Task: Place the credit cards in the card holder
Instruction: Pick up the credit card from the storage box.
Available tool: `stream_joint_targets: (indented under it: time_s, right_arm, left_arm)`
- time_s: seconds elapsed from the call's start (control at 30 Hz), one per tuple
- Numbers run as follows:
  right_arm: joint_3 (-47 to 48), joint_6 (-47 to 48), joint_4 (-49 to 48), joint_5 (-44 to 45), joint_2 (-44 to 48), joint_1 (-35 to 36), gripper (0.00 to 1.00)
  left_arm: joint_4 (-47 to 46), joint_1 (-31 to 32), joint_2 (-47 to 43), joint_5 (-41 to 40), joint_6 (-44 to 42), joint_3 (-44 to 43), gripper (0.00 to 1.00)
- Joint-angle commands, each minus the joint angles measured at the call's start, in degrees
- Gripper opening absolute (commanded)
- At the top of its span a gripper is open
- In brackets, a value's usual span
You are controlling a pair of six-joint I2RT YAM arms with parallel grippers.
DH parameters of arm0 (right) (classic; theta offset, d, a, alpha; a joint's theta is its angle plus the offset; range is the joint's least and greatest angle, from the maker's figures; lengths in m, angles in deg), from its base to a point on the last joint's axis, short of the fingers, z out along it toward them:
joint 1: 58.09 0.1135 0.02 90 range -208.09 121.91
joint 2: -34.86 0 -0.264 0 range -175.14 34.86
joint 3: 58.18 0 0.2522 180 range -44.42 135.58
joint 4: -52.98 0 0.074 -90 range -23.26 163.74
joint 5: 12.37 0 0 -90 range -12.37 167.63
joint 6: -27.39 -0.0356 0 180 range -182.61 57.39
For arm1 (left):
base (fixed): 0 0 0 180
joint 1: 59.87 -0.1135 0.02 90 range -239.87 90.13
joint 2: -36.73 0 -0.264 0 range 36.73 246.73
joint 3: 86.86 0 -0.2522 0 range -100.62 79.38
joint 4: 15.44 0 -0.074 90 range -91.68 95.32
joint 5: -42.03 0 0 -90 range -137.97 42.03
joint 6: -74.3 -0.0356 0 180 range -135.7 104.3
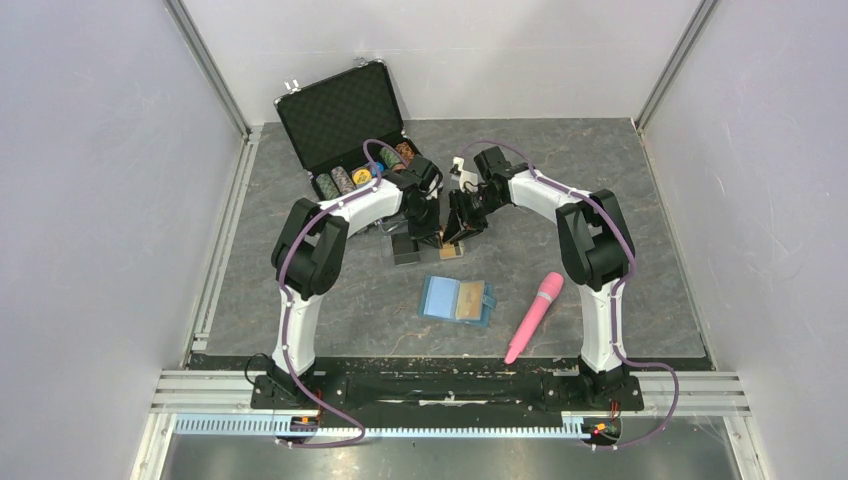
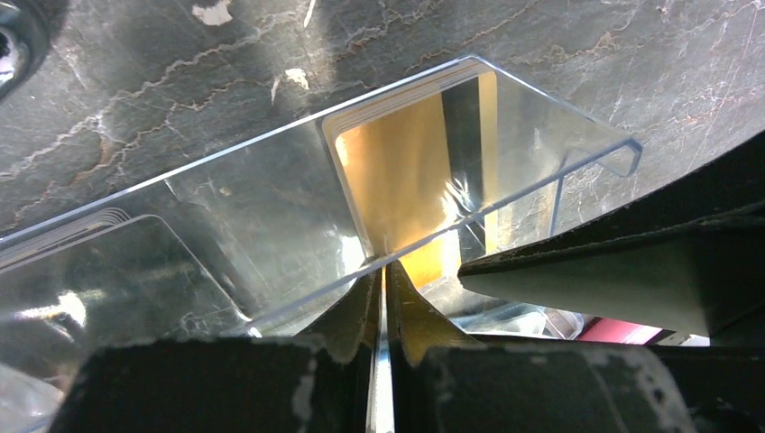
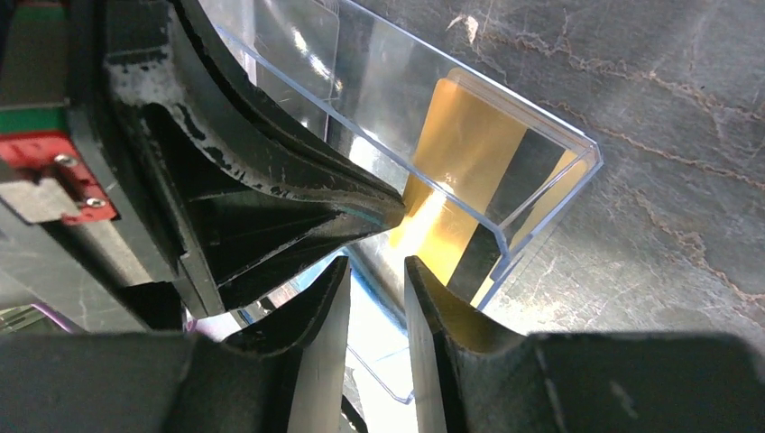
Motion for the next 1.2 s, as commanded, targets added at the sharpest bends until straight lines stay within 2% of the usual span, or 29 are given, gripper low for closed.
stream_joint_targets:
  time_s: [0.0,0.17,0.4,0.5,0.53,0.6,0.67,0.87,1.03,1.1,1.17]
  right_arm:
    - [-0.4,0.2,-0.6,-0.4,2.1,0.1,0.31]
    - [0.6,0.6,-0.7,0.9,3.6,0.2,0.32]
    - [1.3,1.9,-1.1,9.0,9.0,-1.4,0.47]
    - [-0.5,2.4,-1.1,11.0,9.7,-2.3,0.50]
    - [-1.4,2.4,-1.1,11.2,9.6,-2.5,0.50]
    - [-3.1,2.8,-1.1,10.8,8.9,-2.7,0.50]
    - [-4.5,3.0,-1.1,8.9,8.1,-2.7,0.48]
    - [-7.1,2.9,-1.8,4.9,6.3,-1.5,0.40]
    - [-8.2,1.8,-3.0,1.9,5.5,-0.4,0.18]
    - [-8.7,1.1,-3.8,1.5,5.8,-0.2,0.14]
    - [-8.9,0.7,-4.1,1.2,6.1,-0.1,0.11]
  left_arm:
    - [1.4,0.4,-0.1,-1.2,-3.3,-2.5,0.10]
    - [1.4,0.5,-0.4,-1.0,-3.5,-2.9,0.11]
    - [1.4,0.6,0.1,-0.1,-3.4,-3.3,0.09]
    - [1.4,0.6,0.9,0.2,-3.1,-3.7,0.07]
    - [1.4,0.7,1.0,0.1,-3.0,-3.7,0.09]
    - [1.5,0.7,1.2,-0.9,-2.5,-3.3,0.22]
    - [2.3,0.6,1.5,-1.8,-2.6,-3.3,0.29]
    - [2.7,0.9,2.8,-1.5,-2.9,-3.5,0.28]
    - [2.8,1.5,3.5,-0.7,-3.1,-4.5,0.11]
    - [2.6,1.7,3.5,-0.4,-3.2,-4.9,0.04]
    - [2.6,1.8,3.4,-0.3,-3.3,-4.9,0.02]
